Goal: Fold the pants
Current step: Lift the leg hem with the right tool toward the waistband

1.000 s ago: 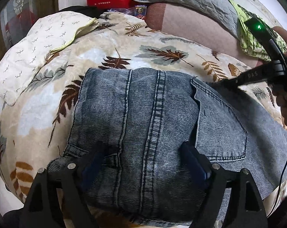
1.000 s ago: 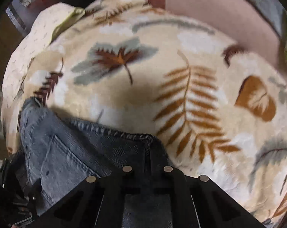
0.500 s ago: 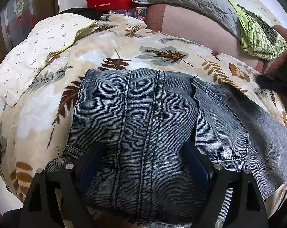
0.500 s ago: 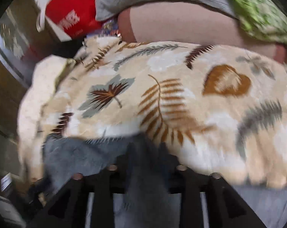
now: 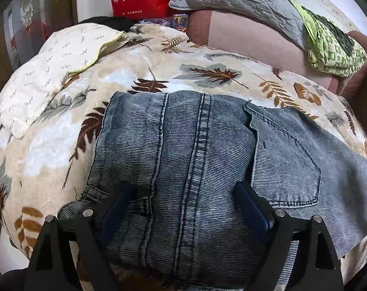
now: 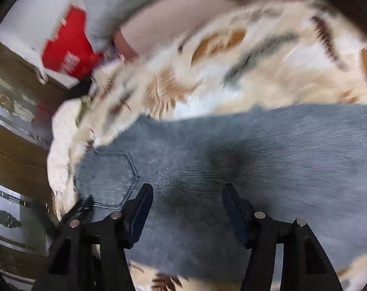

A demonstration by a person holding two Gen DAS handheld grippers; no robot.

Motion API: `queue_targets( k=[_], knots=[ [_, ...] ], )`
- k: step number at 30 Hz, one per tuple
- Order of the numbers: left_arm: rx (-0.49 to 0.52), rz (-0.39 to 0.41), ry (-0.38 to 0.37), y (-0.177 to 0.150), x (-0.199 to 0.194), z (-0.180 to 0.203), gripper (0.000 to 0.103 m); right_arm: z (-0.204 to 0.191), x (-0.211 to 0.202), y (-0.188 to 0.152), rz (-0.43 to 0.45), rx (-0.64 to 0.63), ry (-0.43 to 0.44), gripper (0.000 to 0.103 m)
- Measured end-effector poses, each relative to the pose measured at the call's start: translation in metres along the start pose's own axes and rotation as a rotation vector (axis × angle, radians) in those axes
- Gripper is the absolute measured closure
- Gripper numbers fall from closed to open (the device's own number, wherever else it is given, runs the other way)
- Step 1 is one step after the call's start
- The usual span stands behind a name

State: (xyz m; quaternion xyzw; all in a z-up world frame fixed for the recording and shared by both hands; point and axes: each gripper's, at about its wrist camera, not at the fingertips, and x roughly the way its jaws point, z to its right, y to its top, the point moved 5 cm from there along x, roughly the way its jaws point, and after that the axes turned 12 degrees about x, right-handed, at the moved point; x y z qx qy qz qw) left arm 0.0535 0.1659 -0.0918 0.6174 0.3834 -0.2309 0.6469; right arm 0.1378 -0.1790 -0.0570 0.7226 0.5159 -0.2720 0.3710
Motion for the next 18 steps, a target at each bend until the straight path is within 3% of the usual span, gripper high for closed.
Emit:
queue_targets(
  k=[3,5,7,8,10,12,15,18],
  knots=[
    [0.005,0.007,0.013,-0.001,0.001,0.001,0.013,0.045,-0.046,-0.004,0.089,0.105,0.040,0.037],
    [0.006,0.002,0.024,0.000,0.002,0.001,0.013,0.096,-0.060,-0.005,0.147,0.202,-0.023,0.026],
    [0.005,-0.015,0.035,0.002,0.003,0.002,0.012,0.150,-0.049,-0.002,0.132,0.317,-0.110,0.026],
    [0.007,-0.025,0.039,0.003,0.002,0.002,0.012,0.167,-0.045,-0.001,0.112,0.370,-0.028,0.027],
    [-0.004,-0.042,0.033,0.005,-0.003,0.000,0.013,0.166,-0.067,0.002,0.146,0.404,0.084,0.027],
    [-0.032,-0.042,0.033,0.008,-0.016,-0.002,0.013,0.154,-0.095,0.001,0.215,0.342,0.125,0.027],
    [-0.046,-0.004,0.018,0.012,-0.039,0.004,0.013,0.163,-0.121,-0.005,0.270,0.345,0.137,0.025],
    [-0.014,-0.015,-0.007,0.015,-0.045,0.025,0.013,0.206,-0.100,-0.008,0.213,0.451,0.025,0.023]
  ],
)
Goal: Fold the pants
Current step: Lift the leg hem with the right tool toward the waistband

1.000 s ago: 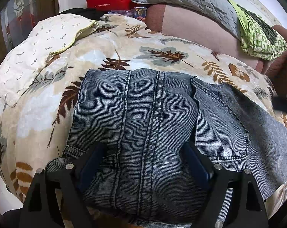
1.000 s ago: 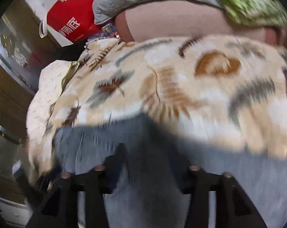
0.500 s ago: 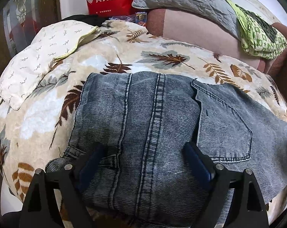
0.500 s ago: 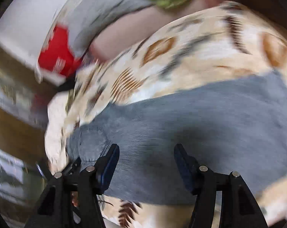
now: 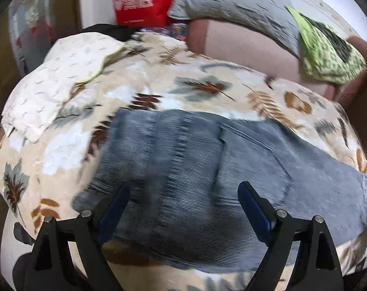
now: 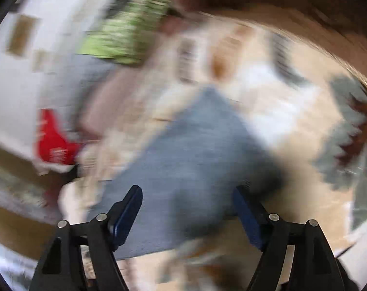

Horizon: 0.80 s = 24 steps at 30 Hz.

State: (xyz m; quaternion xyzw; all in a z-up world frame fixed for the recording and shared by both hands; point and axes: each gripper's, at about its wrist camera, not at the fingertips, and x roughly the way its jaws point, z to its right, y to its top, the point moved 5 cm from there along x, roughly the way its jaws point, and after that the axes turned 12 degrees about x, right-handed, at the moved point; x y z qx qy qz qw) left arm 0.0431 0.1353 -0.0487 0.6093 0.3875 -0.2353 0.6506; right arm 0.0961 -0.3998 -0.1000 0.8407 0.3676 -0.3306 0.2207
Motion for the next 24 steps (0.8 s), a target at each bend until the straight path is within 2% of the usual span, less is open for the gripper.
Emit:
queue_targets(
  k=[1,3,4,6,10,12,13,15,17,21,24],
  knots=[
    [0.018,-0.014,-0.012,0.000,0.001,0.009,0.013,0.008,0.003,0.003,-0.021,0.045,0.044,0.023],
    [0.037,-0.016,-0.019,0.000,-0.001,0.022,0.013,-0.001,-0.013,0.006,0.010,0.049,0.116,0.023],
    [0.048,-0.017,-0.025,0.001,-0.001,0.030,0.013,-0.007,-0.024,0.008,0.057,0.026,0.148,0.023],
    [0.066,-0.015,-0.028,0.002,-0.003,0.041,0.013,-0.007,-0.031,0.009,0.099,0.019,0.142,0.023],
    [0.112,-0.018,-0.040,0.004,-0.002,0.067,0.013,0.006,-0.006,0.011,0.011,0.092,0.137,0.023],
    [0.131,-0.026,-0.047,0.003,0.002,0.081,0.013,-0.002,-0.018,0.015,0.057,0.059,0.162,0.023],
    [0.136,-0.030,-0.054,0.002,0.003,0.086,0.013,-0.002,-0.026,0.016,0.104,0.035,0.157,0.023],
    [0.153,-0.040,-0.069,0.001,0.006,0.098,0.013,0.001,-0.033,0.018,0.139,0.036,0.155,0.023],
    [0.175,-0.036,-0.081,0.001,0.006,0.109,0.013,0.000,-0.031,0.018,0.127,0.054,0.184,0.023],
    [0.205,-0.030,-0.105,0.004,0.008,0.130,0.013,0.012,-0.028,0.019,0.089,0.066,0.169,0.023],
    [0.224,-0.029,-0.127,0.006,0.009,0.142,0.013,0.013,-0.032,0.022,0.108,0.088,0.204,0.023]
  ],
)
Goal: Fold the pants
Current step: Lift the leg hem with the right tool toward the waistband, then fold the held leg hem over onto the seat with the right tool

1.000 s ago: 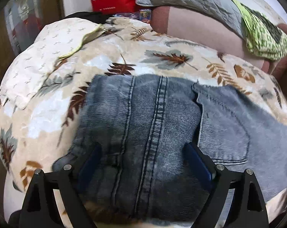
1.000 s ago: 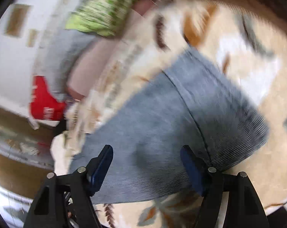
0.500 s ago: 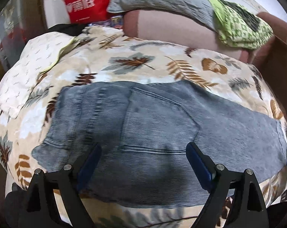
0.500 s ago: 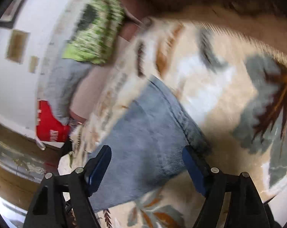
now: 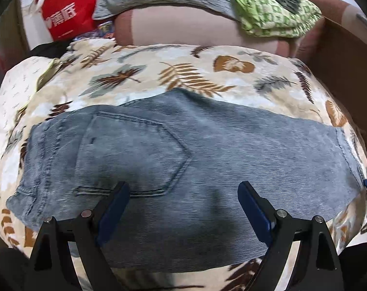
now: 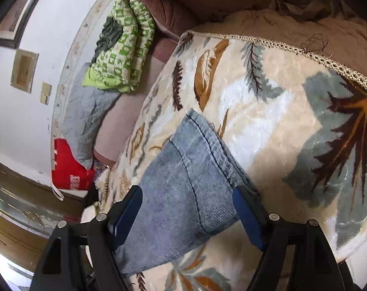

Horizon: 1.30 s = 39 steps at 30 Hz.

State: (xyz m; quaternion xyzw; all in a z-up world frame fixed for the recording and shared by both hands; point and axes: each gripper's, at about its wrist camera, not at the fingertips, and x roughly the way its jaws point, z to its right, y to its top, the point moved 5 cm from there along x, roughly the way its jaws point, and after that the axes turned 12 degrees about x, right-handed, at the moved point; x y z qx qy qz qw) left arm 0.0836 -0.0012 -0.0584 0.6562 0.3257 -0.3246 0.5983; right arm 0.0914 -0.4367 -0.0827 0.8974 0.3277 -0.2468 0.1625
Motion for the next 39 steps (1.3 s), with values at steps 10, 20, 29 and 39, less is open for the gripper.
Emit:
queue_targets(
  k=[10,20,29,39],
  knots=[
    [0.017,0.012,-0.057,-0.012,0.002,0.005,0.013,0.016,-0.030,0.007,0.071,0.021,-0.020,0.023],
    [-0.036,0.033,-0.100,-0.031,0.001,-0.028,0.013,0.030,-0.005,-0.011,-0.037,0.138,-0.098,0.023],
    [-0.049,0.047,-0.117,-0.016,-0.005,-0.024,0.013,0.038,0.007,0.003,-0.030,0.195,-0.150,0.027],
    [0.147,0.036,-0.160,0.037,0.003,0.090,0.013,0.050,0.002,0.008,-0.047,0.204,-0.097,0.046]
  ],
)
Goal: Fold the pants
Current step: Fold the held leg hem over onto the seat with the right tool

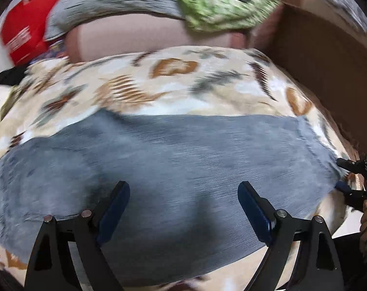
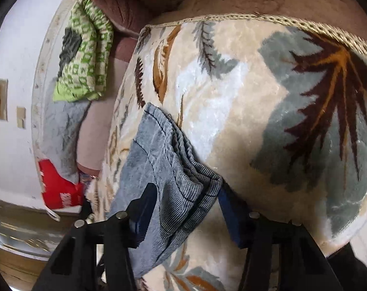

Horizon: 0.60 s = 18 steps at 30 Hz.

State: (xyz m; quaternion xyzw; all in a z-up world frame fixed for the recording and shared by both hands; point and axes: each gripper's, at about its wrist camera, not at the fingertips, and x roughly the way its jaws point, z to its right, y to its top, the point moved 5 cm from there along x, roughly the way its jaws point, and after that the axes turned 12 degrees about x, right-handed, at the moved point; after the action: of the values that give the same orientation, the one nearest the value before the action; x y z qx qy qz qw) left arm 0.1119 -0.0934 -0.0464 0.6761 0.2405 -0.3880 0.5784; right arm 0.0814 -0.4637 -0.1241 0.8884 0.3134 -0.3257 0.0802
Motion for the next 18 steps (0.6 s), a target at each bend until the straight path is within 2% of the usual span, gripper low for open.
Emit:
queue_targets(
  k=[3,8,12,13,14,16,18],
  knots=[
    [0.043,0.004,-0.010,0.016,0.005,0.030,0.013,0.005,-0.006,0.003,-0.001,0.025,0.025,0.046],
    [0.071,-0.005,0.018,0.031,0.018,0.058,0.013,-0.004,-0.001,-0.002,0.011,-0.083,-0.056,0.046],
    [0.115,-0.099,0.093,0.026,0.050,0.070,0.013,-0.008,0.003,-0.003,0.013,-0.111,-0.086,0.046],
    [0.147,-0.144,0.120,0.020,0.061,0.071,0.012,-0.009,0.004,-0.004,0.014,-0.122,-0.094,0.048],
    [0.181,-0.180,0.133,0.015,0.071,0.074,0.012,-0.010,0.004,-0.005,0.019,-0.140,-0.112,0.055],
    [0.204,-0.153,0.154,0.018,0.067,0.075,0.009,-0.011,0.005,-0.006,0.031,-0.169,-0.152,0.064],
    [0.191,-0.156,0.133,0.023,0.058,0.073,0.009,-0.010,0.004,-0.005,0.029,-0.167,-0.144,0.063]
  ],
)
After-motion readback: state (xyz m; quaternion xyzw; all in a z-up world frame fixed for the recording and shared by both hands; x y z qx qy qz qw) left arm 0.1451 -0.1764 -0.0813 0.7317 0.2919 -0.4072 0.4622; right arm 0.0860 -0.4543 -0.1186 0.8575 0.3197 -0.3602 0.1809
